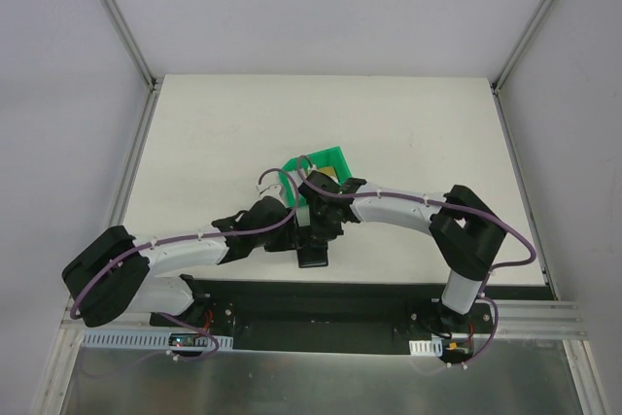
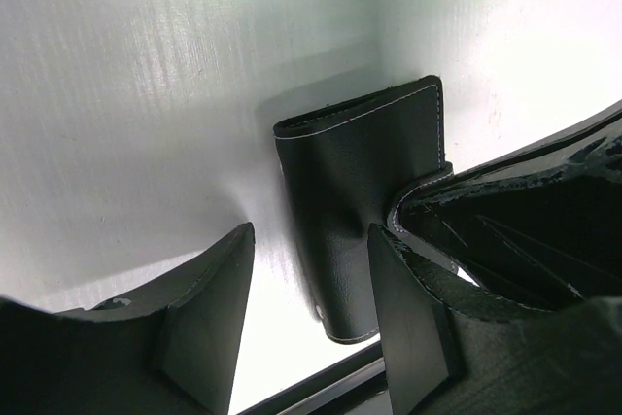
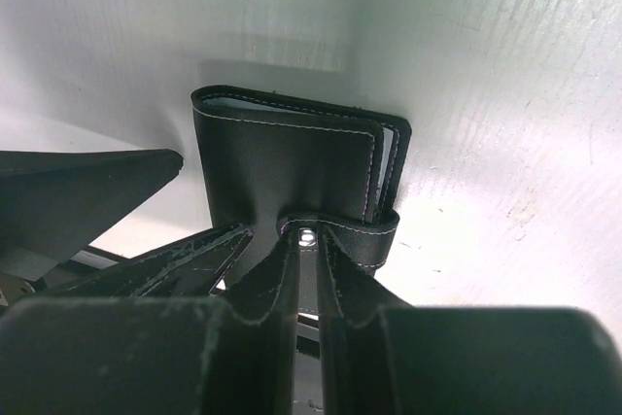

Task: Put the credit cards into the card holder
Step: Close the card holder at the center of the board, then reset both arms

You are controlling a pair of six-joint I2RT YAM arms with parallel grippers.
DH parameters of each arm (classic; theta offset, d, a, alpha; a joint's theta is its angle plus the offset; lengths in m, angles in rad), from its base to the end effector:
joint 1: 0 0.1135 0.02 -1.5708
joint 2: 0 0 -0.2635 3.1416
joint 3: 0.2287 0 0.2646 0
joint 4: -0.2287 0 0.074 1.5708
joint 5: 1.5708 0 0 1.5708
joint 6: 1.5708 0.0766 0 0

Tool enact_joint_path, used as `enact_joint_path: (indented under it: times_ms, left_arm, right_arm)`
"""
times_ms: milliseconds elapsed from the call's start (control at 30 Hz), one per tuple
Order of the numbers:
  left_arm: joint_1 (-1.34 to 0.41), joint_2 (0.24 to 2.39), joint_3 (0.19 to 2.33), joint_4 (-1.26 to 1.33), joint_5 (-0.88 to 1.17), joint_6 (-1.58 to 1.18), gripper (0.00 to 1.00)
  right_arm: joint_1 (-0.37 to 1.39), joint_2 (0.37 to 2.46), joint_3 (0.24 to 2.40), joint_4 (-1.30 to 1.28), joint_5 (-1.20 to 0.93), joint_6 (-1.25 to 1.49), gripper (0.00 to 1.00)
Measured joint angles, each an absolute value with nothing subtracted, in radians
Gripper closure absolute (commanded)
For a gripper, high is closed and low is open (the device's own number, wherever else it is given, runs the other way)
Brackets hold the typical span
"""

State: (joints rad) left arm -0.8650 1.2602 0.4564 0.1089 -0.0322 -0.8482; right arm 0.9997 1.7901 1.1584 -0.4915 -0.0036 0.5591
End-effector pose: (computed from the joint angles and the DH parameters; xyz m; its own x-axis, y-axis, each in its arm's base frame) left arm 0.1816 -0.2093 0.1241 -0.8332 -0.1781 -0.5234 0.1809 0.8067 -0.5625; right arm 0.2084 0.3248 0.1312 -0.8598 -0.3569 -0.3652 -0.4554 0.8594 0.2323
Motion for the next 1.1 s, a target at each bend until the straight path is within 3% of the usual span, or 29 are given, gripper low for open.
enact_joint_path:
  times_ms: [333,467,567,700,833,900,1000,1100]
  left_arm:
    - [-0.865,1.225,0.434,0.105,-0.043,-0.847,0.47]
    - [-0.865,1.198,0.426,0.092,-0.060,-0.844,0.27]
    - [-0.864,1.166,0.425,0.064,-0.084,-0.835,0.18]
    - [-0.859,1.095,0.425,-0.008,-0.129,-0.818,0.01]
    - [-0.785,1.004,0.426,-0.072,-0.138,-0.795,0.01]
    - [-0.693,0.950,0.426,-0.102,-0.130,-0.780,0.01]
    - [-0.571,0.873,0.426,-0.141,-0.117,-0.752,0.01]
    - [-0.535,0.810,0.426,-0.181,-0.116,-0.725,0.01]
  right_arm:
    - [1.002,1.737,1.090,-0.407,-0.006,0.557,0.78]
    - [1.007,1.695,1.033,-0.329,-0.006,0.554,0.56]
    - [1.016,1.648,0.979,-0.255,0.014,0.530,0.34]
    - [1.015,1.578,0.932,-0.211,0.065,0.476,0.19]
    - [1.011,1.481,0.913,-0.186,0.117,0.421,0.04]
    - [1.008,1.399,0.889,-0.164,0.150,0.402,0.00]
    - [0.986,1.240,0.824,-0.146,0.205,0.389,0.04]
    - [0.928,1.090,0.747,-0.156,0.259,0.389,0.04]
